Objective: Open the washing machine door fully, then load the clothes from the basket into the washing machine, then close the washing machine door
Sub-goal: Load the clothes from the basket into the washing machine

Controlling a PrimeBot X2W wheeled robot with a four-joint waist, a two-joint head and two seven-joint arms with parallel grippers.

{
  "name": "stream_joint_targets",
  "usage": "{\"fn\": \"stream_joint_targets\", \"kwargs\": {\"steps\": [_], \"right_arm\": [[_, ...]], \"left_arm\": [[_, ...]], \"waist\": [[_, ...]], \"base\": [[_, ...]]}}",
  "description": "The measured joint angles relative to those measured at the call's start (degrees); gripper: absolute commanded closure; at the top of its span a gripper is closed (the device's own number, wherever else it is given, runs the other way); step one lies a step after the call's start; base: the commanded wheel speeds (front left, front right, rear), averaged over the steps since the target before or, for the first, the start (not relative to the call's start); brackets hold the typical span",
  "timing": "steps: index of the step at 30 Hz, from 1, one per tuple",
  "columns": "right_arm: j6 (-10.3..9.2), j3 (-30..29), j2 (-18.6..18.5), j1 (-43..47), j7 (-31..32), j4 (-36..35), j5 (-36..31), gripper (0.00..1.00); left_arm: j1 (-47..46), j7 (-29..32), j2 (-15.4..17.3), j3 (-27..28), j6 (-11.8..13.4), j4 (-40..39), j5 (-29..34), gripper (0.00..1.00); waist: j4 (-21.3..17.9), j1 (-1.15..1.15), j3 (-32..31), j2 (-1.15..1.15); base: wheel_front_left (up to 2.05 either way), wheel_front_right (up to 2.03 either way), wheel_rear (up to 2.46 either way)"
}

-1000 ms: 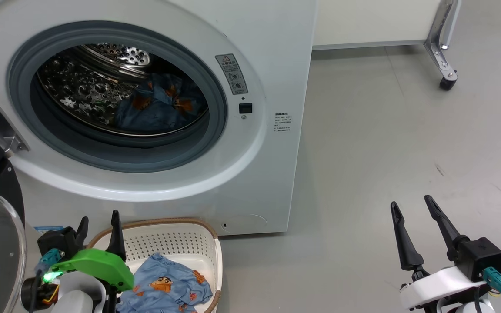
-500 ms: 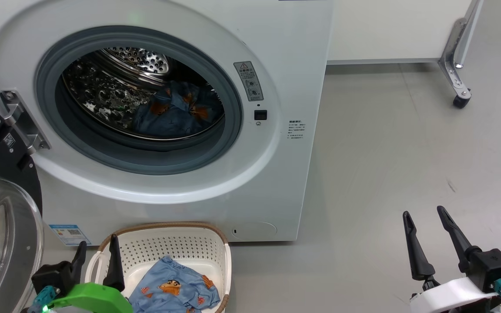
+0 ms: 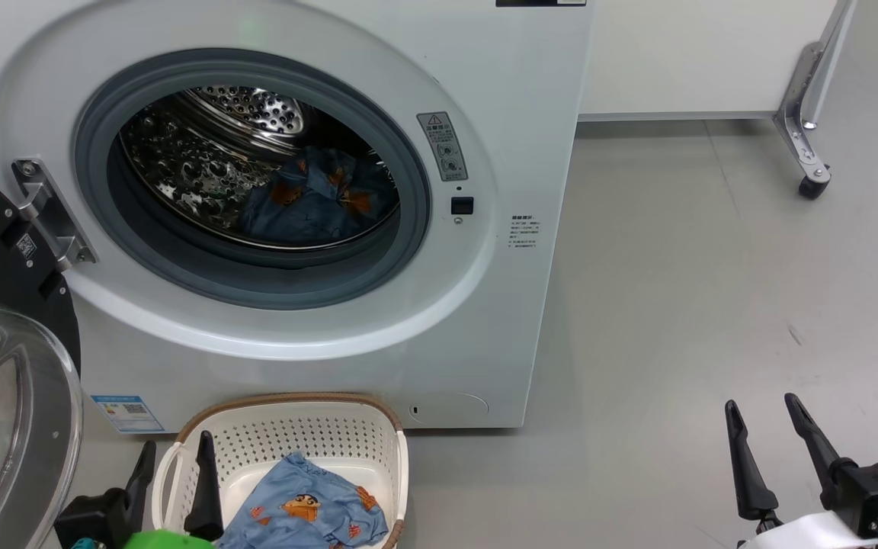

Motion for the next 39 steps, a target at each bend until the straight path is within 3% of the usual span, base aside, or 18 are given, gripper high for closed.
{"fn": "stream_joint_targets", "kwargs": {"steps": [27,39], "right_arm": [[0.0,1.1,0.1,1.4,0.0,4.6,0.2,0.0],[0.0,3.4,1.0,-2.2,0.0,4.7,0.6,0.0]], "left_arm": [[6.7,0.2,0.1,-2.2,0.2,-7.6,1.1,0.0],[6.1,8.8,2.5,-3.5,0.6,-7.5,2.1,0.0]], "waist": [[-1.5,0.0,0.5,0.0],[-5.5,0.0,5.2,0.0]], "base": [[0.0,0.0,0.0],[0.0,0.0,0.0]]}}
